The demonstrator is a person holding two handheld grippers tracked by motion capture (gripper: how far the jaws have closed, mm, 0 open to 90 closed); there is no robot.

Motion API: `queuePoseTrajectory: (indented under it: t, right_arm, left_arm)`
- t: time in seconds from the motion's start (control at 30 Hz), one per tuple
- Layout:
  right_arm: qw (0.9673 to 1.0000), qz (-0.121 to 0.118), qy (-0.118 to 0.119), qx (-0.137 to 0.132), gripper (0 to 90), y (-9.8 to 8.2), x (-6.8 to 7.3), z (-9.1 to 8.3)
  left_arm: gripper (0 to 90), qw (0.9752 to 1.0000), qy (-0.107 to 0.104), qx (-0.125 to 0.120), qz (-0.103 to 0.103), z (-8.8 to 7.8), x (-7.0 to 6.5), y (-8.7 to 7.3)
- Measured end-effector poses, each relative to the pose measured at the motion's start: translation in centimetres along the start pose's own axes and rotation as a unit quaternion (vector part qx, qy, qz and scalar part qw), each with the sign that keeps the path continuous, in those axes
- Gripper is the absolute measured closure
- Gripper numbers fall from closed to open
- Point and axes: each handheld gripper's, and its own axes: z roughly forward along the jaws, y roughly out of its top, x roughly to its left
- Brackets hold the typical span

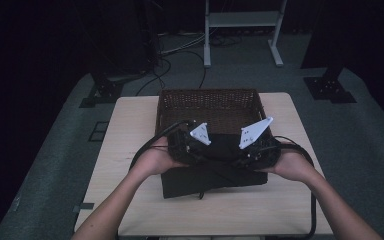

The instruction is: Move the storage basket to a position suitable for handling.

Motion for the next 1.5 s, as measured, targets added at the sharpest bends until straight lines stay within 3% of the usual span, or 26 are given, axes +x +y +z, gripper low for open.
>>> queuePoseTrajectory:
  t: [0.53,1.5]
  right_arm:
    - [0.9998,-0.010,-0.008,-0.013,73.6,2.1,-1.0,-2.6]
    - [0.9996,-0.015,-0.010,-0.022,73.6,5.0,-3.4,-5.0]
  left_arm:
    - [76.1,0.9999,0.010,-0.006,0.007,-3.0,1.1,1.7]
    - [76.2,0.9997,0.021,-0.010,0.002,-5.9,3.6,3.5]
